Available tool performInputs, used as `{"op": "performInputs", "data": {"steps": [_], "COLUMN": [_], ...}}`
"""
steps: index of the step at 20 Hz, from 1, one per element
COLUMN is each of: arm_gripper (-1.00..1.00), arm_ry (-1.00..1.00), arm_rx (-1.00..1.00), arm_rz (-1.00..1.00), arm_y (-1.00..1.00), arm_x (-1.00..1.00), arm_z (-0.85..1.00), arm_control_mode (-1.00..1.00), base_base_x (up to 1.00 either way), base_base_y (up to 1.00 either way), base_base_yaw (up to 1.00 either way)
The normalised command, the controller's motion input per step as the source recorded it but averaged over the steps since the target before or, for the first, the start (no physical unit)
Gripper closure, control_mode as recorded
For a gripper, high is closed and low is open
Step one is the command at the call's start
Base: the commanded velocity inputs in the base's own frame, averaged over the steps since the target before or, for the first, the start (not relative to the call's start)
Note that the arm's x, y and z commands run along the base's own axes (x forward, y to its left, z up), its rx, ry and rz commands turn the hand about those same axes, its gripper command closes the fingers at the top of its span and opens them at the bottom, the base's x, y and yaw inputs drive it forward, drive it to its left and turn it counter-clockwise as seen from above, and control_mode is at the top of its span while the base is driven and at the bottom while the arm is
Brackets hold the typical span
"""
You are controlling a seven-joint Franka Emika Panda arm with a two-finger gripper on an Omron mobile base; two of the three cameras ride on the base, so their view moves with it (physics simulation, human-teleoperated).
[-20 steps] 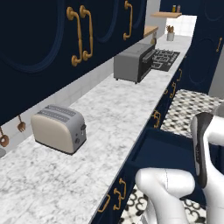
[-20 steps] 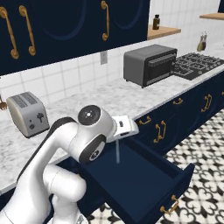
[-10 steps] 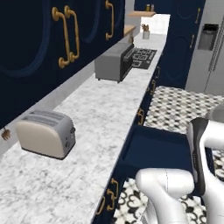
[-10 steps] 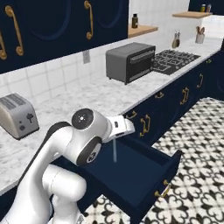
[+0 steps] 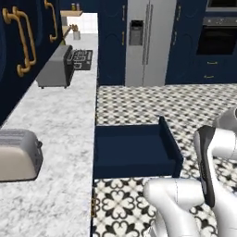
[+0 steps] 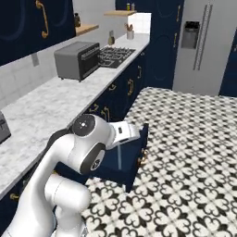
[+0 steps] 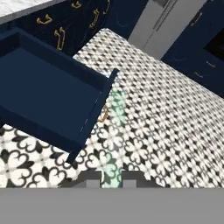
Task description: Take a straw from the drawer in front and place it inside the glass cup on the dining counter.
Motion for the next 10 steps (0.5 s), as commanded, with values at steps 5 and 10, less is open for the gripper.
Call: {"op": "performInputs", "data": {"steps": [5, 10], "arm_gripper": [1.00, 1.00], "arm_ry": [0.00, 0.00], "arm_rx": [0.00, 0.00], "arm_rz": [0.00, 0.00], "arm_y": [0.00, 0.00], "arm_x": [0.00, 0.00], "arm_z": [0.00, 0.00], "arm_control_mode": [1.00, 1.00], "base_base_x": [-0.16, 0.04], "base_base_y": [-0.30, -0.45], "base_base_yaw": [-0.60, -0.50]}}
